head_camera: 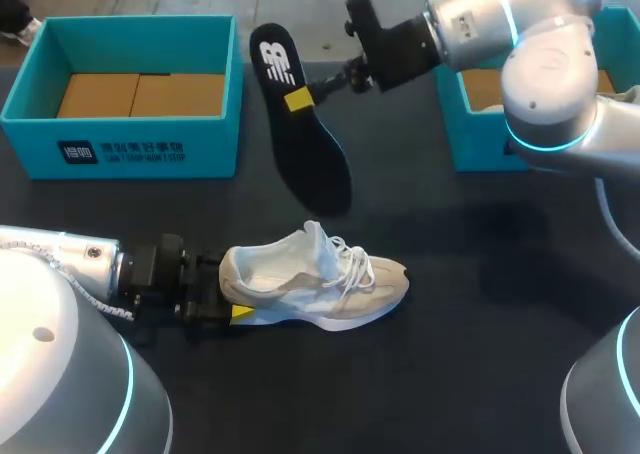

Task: Take the shoe out of the shoebox, open the shoe tongue, remove and reinsert the insole, then place the shoe into the shoebox

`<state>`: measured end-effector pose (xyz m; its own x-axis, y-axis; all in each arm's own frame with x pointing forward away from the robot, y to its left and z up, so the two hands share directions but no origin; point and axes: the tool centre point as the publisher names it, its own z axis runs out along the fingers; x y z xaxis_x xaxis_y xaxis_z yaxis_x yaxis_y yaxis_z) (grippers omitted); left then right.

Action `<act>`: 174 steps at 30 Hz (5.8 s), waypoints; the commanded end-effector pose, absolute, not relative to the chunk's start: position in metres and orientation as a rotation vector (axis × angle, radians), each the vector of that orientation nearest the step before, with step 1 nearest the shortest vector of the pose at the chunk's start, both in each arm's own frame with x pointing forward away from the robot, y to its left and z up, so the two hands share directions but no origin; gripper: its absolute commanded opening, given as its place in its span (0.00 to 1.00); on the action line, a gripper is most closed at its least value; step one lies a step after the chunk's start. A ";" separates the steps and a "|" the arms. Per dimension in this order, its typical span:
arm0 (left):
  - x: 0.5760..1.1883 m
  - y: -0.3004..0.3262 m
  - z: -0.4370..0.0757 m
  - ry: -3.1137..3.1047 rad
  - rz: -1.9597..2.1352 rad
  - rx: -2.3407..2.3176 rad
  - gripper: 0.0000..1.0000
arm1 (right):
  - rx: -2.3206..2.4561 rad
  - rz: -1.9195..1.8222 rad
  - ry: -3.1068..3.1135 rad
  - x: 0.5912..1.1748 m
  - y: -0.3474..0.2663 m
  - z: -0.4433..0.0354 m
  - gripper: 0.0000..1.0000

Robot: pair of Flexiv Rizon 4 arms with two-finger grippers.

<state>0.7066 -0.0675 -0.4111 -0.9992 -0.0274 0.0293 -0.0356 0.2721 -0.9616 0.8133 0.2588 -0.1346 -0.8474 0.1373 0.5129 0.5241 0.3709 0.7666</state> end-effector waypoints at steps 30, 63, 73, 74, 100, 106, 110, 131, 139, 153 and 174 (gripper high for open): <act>0.706 -0.068 -0.411 -2.502 1.890 0.063 0.00 | -0.665 -1.606 -1.950 0.758 0.220 -0.035 0.00; 0.706 -0.068 -0.411 -2.502 1.890 0.063 0.00 | -0.775 -1.586 -2.023 0.654 0.187 0.014 0.00; 0.706 -0.068 -0.411 -2.502 1.890 0.063 0.00 | -0.796 -1.614 -2.010 0.636 0.186 0.014 0.00; 0.706 -0.068 -0.411 -2.502 1.890 0.063 0.00 | -0.794 -1.612 -2.003 0.634 0.186 0.013 0.00; 0.706 -0.068 -0.411 -2.502 1.890 0.063 0.00 | -0.794 -1.627 -1.979 0.625 0.176 0.010 0.00; 0.706 -0.068 -0.411 -2.502 1.890 0.063 0.00 | -0.824 -1.617 -1.986 0.620 0.170 0.009 0.00; 0.706 -0.068 -0.411 -2.502 1.890 0.063 0.00 | -0.827 -1.627 -1.992 0.619 0.170 0.009 0.00; 0.704 -0.067 -0.401 -2.510 1.883 0.041 0.38 | -0.827 -1.627 -1.992 0.619 0.170 0.009 0.00; 0.706 -0.059 -0.399 -2.531 1.847 0.054 1.00 | -0.827 -1.627 -1.992 0.619 0.170 0.009 0.00; 0.712 -0.036 -0.371 -2.704 1.620 -0.020 1.00 | -0.827 -1.627 -1.992 0.619 0.170 0.009 0.00; 0.707 -0.025 -0.348 -2.720 1.485 -0.073 1.00 | -0.785 -1.605 -2.042 0.638 0.179 0.021 0.00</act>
<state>0.7080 -0.0261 -0.3582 -0.9982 0.0591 0.0089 0.0232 0.5203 -0.8536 0.6273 0.1687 0.0201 -0.7511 0.1755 0.6365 0.6595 0.1557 0.7354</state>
